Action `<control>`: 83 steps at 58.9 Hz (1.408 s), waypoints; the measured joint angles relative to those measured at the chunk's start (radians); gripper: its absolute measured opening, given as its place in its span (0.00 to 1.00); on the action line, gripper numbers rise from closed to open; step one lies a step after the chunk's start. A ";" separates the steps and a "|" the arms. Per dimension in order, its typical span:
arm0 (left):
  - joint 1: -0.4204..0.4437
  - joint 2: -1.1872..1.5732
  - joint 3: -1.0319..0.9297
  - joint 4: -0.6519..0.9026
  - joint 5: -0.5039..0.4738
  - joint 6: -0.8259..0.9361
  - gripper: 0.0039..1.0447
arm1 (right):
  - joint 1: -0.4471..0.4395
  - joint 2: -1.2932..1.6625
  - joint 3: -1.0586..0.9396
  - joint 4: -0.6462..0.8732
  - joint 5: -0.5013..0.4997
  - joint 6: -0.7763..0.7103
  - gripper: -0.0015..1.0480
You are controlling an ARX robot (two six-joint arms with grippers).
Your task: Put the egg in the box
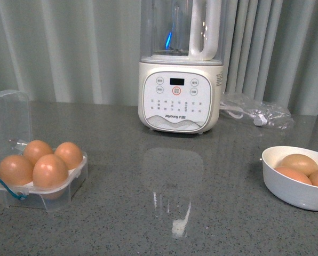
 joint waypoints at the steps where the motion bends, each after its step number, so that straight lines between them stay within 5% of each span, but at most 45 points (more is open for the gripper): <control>1: 0.002 0.012 0.005 0.008 -0.002 0.000 0.94 | 0.000 0.000 0.000 0.000 0.000 0.000 0.93; 19: -0.021 0.117 0.056 0.082 -0.014 -0.027 0.94 | 0.000 0.000 0.000 0.000 0.000 0.000 0.93; 62: -0.366 0.041 0.040 -0.067 0.117 -0.209 0.94 | 0.000 0.000 0.000 0.000 0.000 0.000 0.93; 83: -0.347 0.008 0.034 -0.113 0.114 -0.166 0.94 | 0.000 0.000 0.000 0.000 0.000 0.000 0.93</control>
